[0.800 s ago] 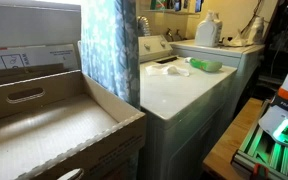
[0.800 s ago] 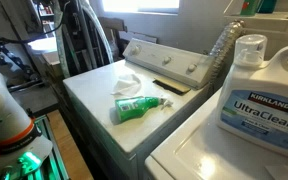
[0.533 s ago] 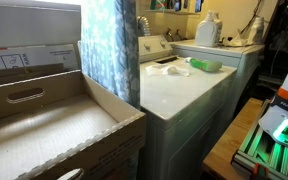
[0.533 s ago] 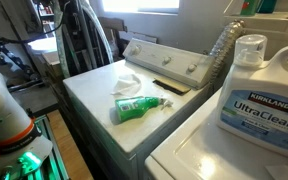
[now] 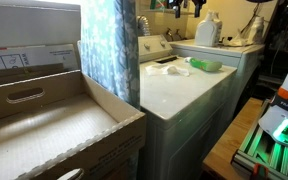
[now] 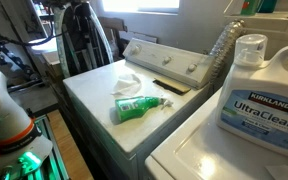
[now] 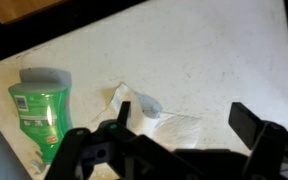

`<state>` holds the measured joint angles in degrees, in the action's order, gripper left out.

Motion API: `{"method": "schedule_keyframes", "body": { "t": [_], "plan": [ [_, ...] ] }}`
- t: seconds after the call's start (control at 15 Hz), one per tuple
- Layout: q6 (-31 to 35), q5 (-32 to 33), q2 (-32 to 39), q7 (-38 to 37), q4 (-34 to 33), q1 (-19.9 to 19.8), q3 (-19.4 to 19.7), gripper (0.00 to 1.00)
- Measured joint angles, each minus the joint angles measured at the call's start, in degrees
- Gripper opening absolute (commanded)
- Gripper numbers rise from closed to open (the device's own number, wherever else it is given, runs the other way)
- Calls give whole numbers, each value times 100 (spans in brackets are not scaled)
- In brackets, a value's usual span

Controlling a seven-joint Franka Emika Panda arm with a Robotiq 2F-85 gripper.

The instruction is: Set the green bottle upright on the table

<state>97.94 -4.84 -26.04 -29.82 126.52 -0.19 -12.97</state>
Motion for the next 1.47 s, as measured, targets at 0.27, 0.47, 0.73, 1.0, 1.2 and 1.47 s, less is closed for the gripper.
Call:
{"method": "schedule_keyframes", "body": {
  "t": [0.27,0.47,0.73,1.0,1.2,1.47],
  "plan": [
    [1062,468,722,210,8,-451,592,100],
    [1812,449,1270,266,3,-613,1000,100],
    [1858,450,1394,281,-57,-577,1046,100],
    [1852,450,1404,135,-62,-567,1079,100],
    [1960,531,1748,153,-62,-703,1327,100],
    [2378,607,2387,591,-64,-864,1755,100]
  ]
}}
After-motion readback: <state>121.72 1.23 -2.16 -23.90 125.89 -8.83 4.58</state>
